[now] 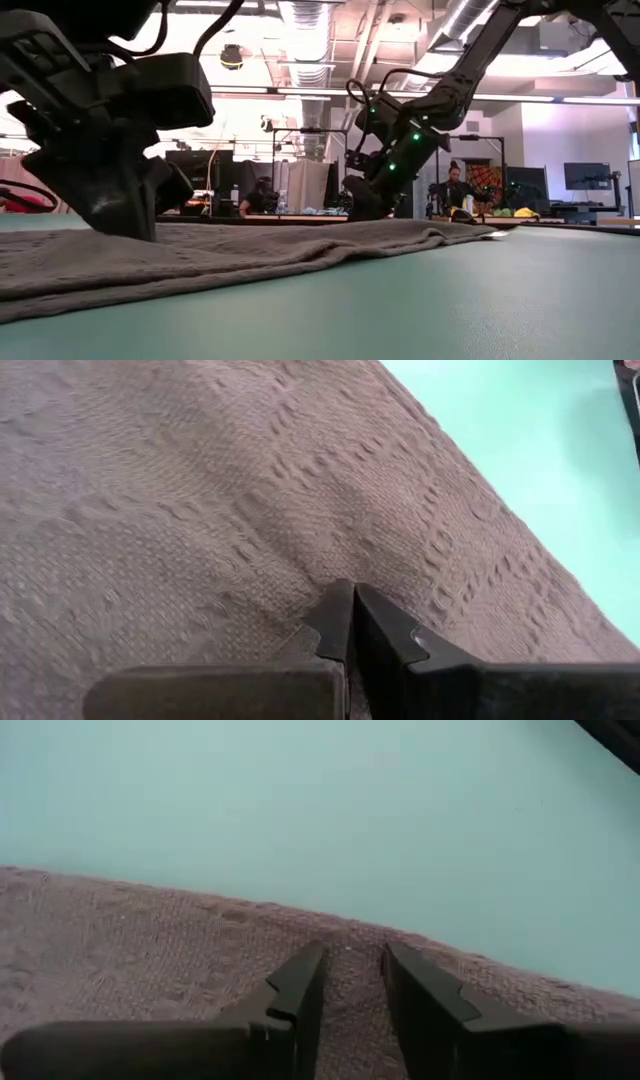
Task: Roll towel into tight, uniform cylinder
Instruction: Fold the gray towel
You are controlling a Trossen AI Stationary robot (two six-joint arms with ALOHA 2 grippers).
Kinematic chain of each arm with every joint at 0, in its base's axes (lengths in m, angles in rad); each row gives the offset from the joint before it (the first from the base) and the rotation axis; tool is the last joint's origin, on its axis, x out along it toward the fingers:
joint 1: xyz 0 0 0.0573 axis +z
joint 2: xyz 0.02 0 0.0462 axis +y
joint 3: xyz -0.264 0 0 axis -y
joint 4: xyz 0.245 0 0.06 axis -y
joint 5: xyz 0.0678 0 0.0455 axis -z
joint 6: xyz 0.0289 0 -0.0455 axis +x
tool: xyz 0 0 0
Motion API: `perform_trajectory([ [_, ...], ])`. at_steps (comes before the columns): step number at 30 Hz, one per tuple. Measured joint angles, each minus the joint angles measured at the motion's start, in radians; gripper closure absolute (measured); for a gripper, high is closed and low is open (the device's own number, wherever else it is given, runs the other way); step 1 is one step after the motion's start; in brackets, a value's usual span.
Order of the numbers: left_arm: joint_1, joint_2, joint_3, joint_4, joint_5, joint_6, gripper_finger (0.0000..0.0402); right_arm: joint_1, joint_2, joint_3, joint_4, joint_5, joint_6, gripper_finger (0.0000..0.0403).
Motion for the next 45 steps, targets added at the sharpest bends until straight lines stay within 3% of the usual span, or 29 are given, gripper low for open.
perform_trajectory([
  [6, 0.012, -0.014, 0.0, 0.0, -0.021, 0.0, 0.0401, 0.001, -0.058, -0.006, -0.031, 0.007, 0.008, 0.0275],
  [12, 0.035, -0.125, -0.002, -0.005, -0.04, 0.076, 0.0401, 0.025, -0.197, -0.006, -0.169, 0.0, 0.008, 0.0275],
  [18, 0.076, -0.192, -0.001, -0.028, -0.179, 0.163, 0.0401, 0.082, -0.279, -0.005, -0.334, -0.009, 0.033, 0.0275],
  [22, 0.139, -0.163, -0.001, -0.049, -0.2, 0.164, 0.0401, 0.169, -0.282, -0.033, -0.418, -0.009, 0.104, 0.0275],
  [31, 0.283, -0.041, 0.0, -0.05, -0.117, 0.164, 0.0401, 0.318, -0.282, -0.258, -0.101, 0.035, 0.173, 0.0275],
  [39, 0.386, -0.024, 0.003, -0.068, -0.106, 0.191, 0.0401, 0.32, -0.294, -0.274, -0.137, -0.001, 0.114, 0.0275],
  [45, 0.44, -0.024, 0.002, -0.087, -0.061, 0.215, 0.0401, 0.344, -0.394, -0.278, -0.169, -0.018, 0.113, 0.0275],
])
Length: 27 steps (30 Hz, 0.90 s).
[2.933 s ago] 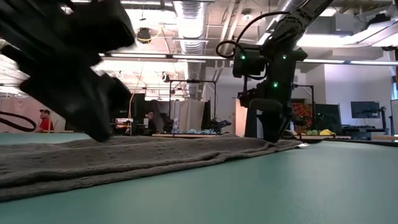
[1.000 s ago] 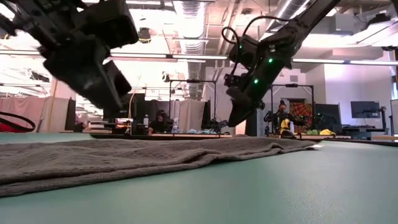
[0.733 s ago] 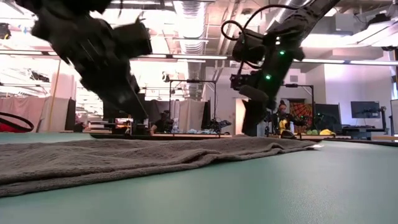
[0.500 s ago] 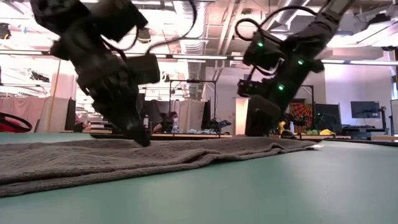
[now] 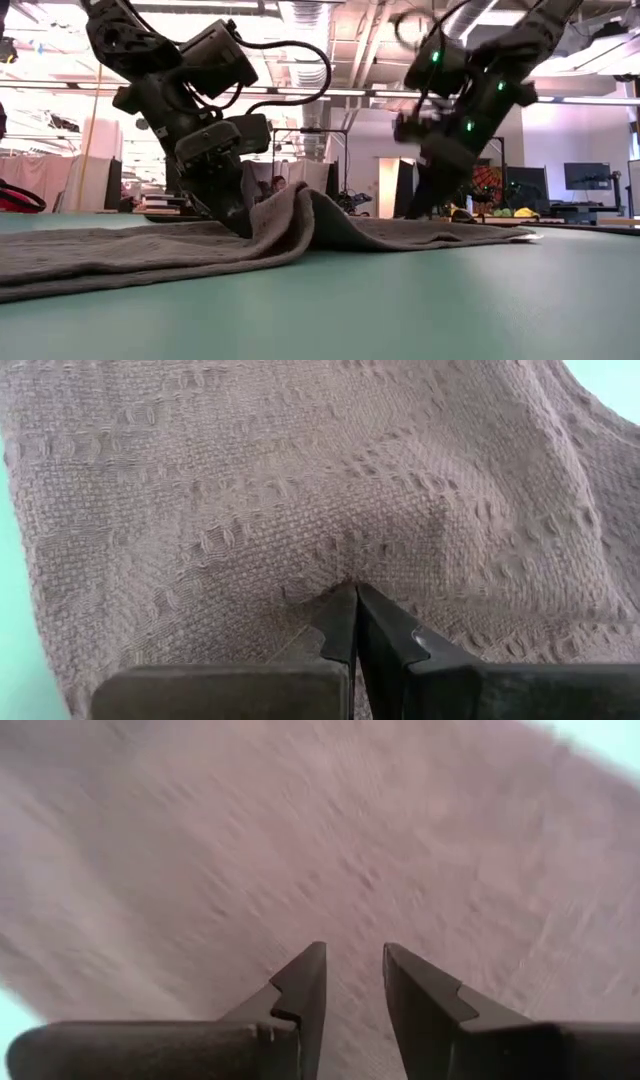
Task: Roll towel into tight, uniform cylinder
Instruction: Fold the gray towel
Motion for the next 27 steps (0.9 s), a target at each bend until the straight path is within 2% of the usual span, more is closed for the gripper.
perform_trajectory([
  [7, 0.021, 0.0, 0.0, -0.003, 0.058, 0.017, 0.0401, 0.103, -0.057, 0.001, 0.015, -0.002, 0.005, 0.0275],
  [13, 0.019, 0.0, -0.001, -0.003, 0.076, 0.017, 0.0401, 0.177, 0.007, 0.001, 0.015, -0.001, -0.007, 0.0275],
  [19, 0.019, 0.0, -0.001, -0.009, 0.105, 0.024, 0.0401, 0.193, 0.075, 0.002, 0.026, 0.008, 0.022, 0.0275],
  [27, 0.018, -0.001, 0.0, -0.075, 0.179, 0.027, 0.0401, 0.232, 0.092, 0.008, -0.128, -0.002, 0.076, 0.0275],
])
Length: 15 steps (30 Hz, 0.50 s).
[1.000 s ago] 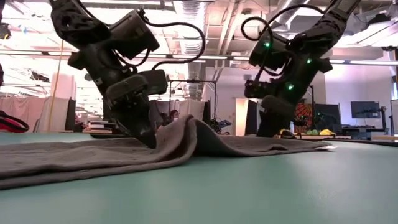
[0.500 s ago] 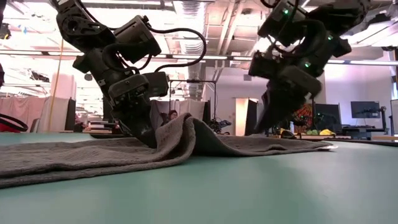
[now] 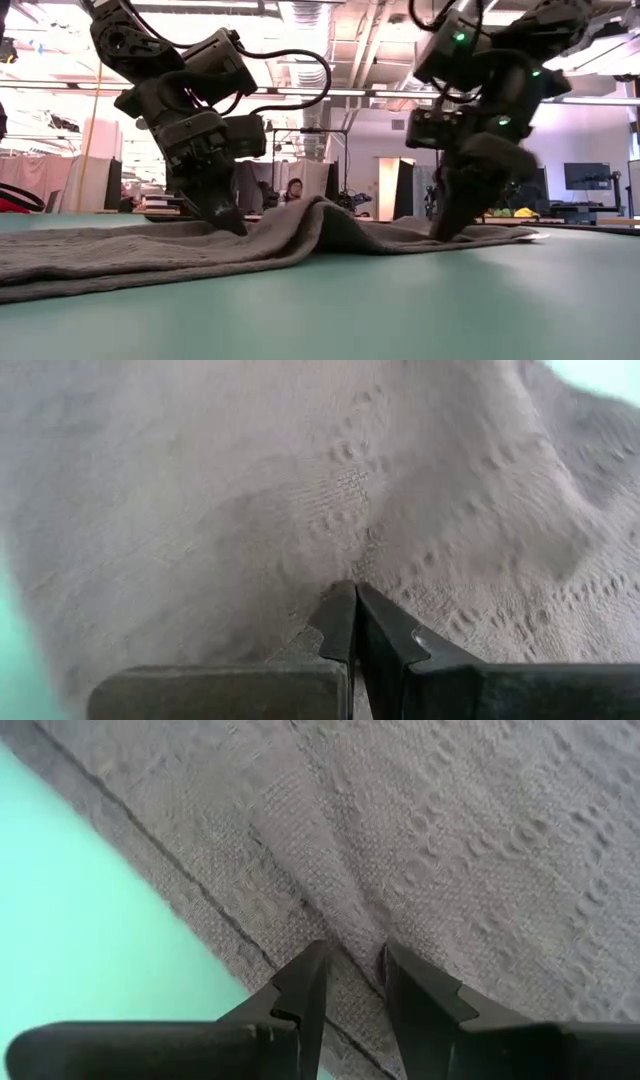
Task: Roll towel into tight, uniform cylinder
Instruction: Fold the gray towel
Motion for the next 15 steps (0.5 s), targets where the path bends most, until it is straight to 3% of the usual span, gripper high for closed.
perform_trajectory([
  [8, 0.0, 0.0, -0.001, -0.007, 0.059, 0.043, 0.0401, 0.066, -0.135, -0.01, -0.042, 0.034, 0.014, 0.0275],
  [15, -0.005, 0.002, 0.037, -0.01, 0.131, 0.077, 0.0401, 0.088, -0.216, -0.007, -0.099, 0.3, 0.047, 0.0275],
])
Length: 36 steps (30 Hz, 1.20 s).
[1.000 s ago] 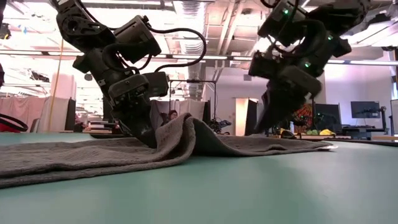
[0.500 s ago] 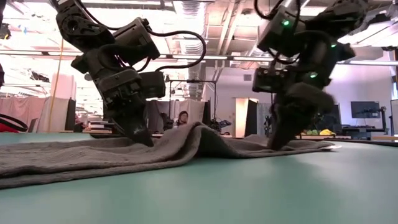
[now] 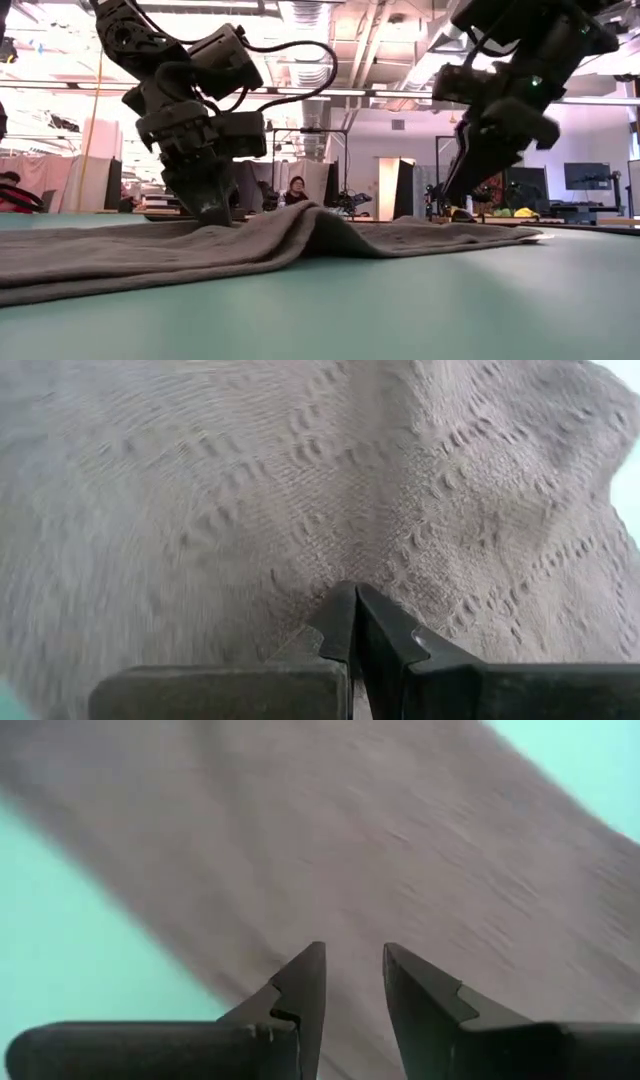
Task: Roll towel into tight, uniform cylinder
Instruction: Fold the gray towel
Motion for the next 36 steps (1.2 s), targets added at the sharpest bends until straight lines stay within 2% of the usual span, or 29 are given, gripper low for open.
perform_trajectory([
  [6, -0.04, 0.002, 0.023, 0.0, 0.037, -0.003, 0.0401, -0.061, 0.066, -0.002, -0.03, 0.022, 0.029, 0.0275],
  [11, -0.104, 0.002, 0.024, -0.005, 0.035, -0.05, 0.0401, -0.125, 0.134, -0.064, 0.018, 0.023, 0.026, 0.0275],
  [19, -0.204, 0.002, 0.025, -0.006, 0.007, -0.132, 0.0401, -0.266, 0.141, -0.178, 0.299, 0.027, -0.012, 0.0275],
  [25, -0.238, 0.001, 0.025, 0.0, 0.005, -0.177, 0.0401, -0.296, 0.057, -0.153, 0.251, 0.015, -0.046, 0.0275],
  [36, -0.258, 0.0, 0.026, 0.003, 0.001, -0.215, 0.0401, -0.218, -0.163, -0.132, 0.251, 0.017, -0.063, 0.0275],
])
